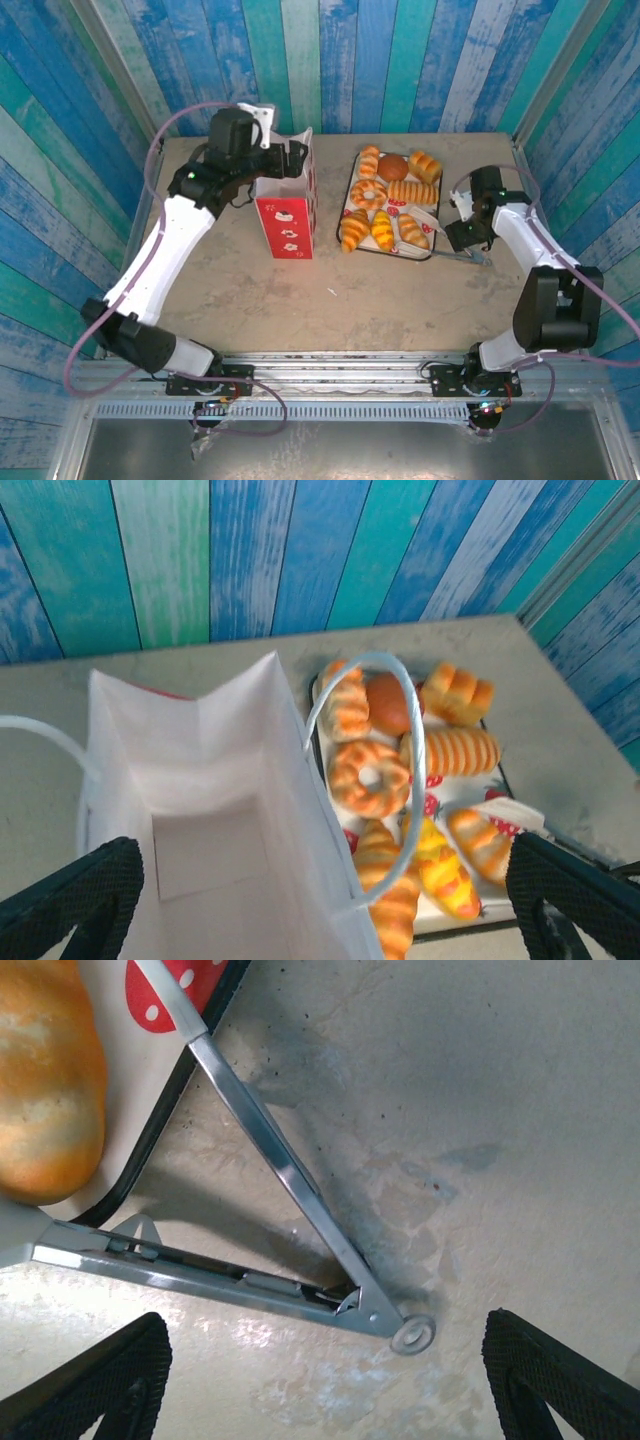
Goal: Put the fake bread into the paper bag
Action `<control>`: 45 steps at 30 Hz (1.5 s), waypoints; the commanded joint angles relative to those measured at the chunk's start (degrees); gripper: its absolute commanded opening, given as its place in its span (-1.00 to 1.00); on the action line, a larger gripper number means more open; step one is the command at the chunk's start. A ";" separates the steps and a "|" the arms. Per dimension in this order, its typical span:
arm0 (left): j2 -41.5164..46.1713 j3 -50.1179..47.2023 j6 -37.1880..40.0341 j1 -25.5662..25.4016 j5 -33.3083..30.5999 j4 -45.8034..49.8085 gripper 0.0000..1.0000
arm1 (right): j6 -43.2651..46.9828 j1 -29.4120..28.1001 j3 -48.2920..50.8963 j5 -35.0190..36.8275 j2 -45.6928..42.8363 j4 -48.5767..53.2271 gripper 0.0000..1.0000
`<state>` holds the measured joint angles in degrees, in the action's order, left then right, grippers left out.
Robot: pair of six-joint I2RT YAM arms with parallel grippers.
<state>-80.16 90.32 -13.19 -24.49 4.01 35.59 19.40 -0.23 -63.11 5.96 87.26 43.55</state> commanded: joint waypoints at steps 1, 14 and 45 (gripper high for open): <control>7.91 -4.26 3.22 -0.12 -2.35 -7.39 0.96 | 4.46 0.41 -2.04 -0.45 2.11 0.41 0.62; 18.31 -12.77 6.52 -0.12 -8.18 -15.98 0.92 | 9.17 0.32 -4.86 -3.63 12.07 -3.37 0.40; 19.69 -11.85 6.71 -0.12 -14.95 -14.92 0.85 | 7.70 0.23 0.30 -8.50 10.34 -5.05 -0.78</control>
<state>-62.96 77.62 -7.40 -24.49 -9.82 20.91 28.14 0.01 -63.51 -1.32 100.99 38.52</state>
